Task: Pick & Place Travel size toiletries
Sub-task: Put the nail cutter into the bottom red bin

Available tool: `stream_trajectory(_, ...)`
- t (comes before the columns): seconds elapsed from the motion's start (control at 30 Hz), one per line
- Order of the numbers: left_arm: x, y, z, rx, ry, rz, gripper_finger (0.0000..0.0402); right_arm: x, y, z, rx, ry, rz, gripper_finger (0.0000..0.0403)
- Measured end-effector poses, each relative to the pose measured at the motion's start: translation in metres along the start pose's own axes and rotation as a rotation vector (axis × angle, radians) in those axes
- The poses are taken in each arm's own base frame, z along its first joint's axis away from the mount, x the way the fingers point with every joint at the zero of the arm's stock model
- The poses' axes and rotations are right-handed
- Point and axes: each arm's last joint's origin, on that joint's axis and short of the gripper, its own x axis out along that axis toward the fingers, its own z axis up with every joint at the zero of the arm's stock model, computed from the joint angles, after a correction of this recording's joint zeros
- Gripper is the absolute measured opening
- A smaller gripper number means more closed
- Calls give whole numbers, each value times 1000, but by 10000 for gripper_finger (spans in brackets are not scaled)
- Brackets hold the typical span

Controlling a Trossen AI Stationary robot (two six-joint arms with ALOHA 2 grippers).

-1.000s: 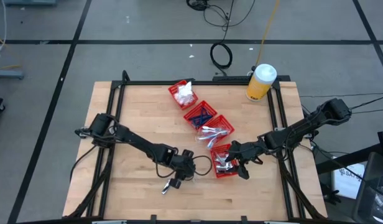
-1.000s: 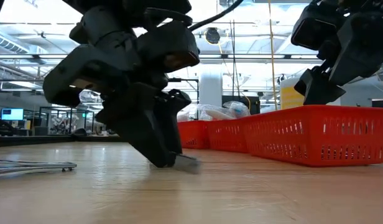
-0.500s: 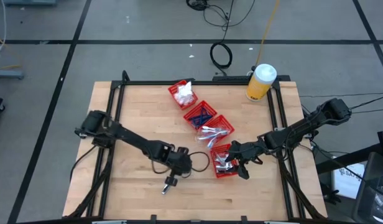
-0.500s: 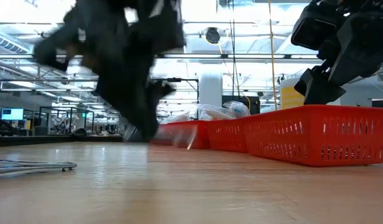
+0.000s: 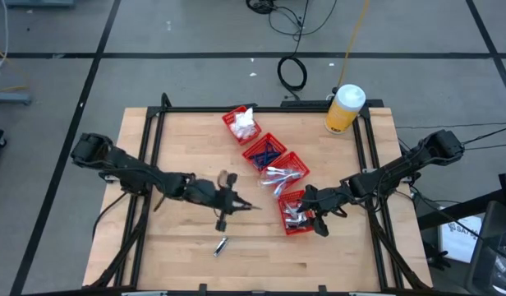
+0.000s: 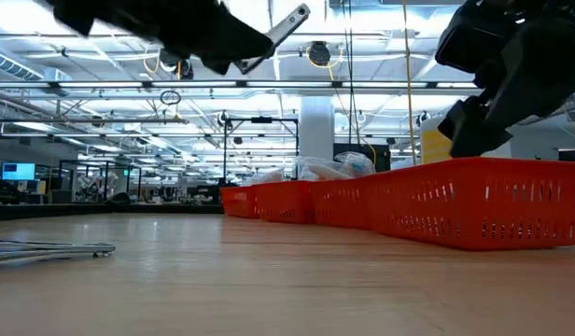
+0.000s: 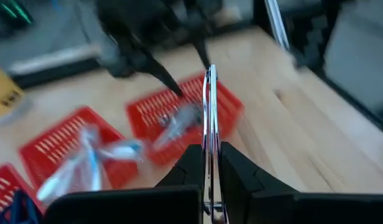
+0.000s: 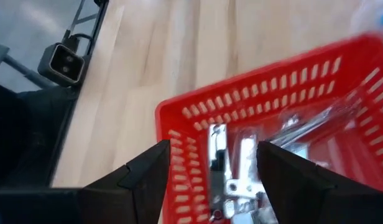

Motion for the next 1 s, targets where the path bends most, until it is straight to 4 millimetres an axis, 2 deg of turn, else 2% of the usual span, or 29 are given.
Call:
stream_trajectory(0.17,-9,9,-25,-79,-349,79,14,-1,-2,8,-98,-130,-136,226)
stream_trajectory(0.23,-11,10,-33,-92,-416,114,14,-2,-1,15,-161,-229,-194,226)
stream_trajectory(0.37,-5,13,-31,-74,-514,160,14,-8,6,35,-301,-472,-257,226)
stream_trajectory(0.57,25,17,-24,-36,-497,148,19,-11,11,58,-411,-741,-263,226)
stream_trajectory(0.73,39,23,-18,-23,-520,113,14,-4,5,61,-411,-777,-219,226)
stream_trajectory(0.87,40,29,-16,-20,-516,127,21,-1,5,62,-411,-787,-142,224)
stream_trajectory(1.0,40,33,-18,-24,-506,136,14,-1,6,63,-408,-805,-138,215)
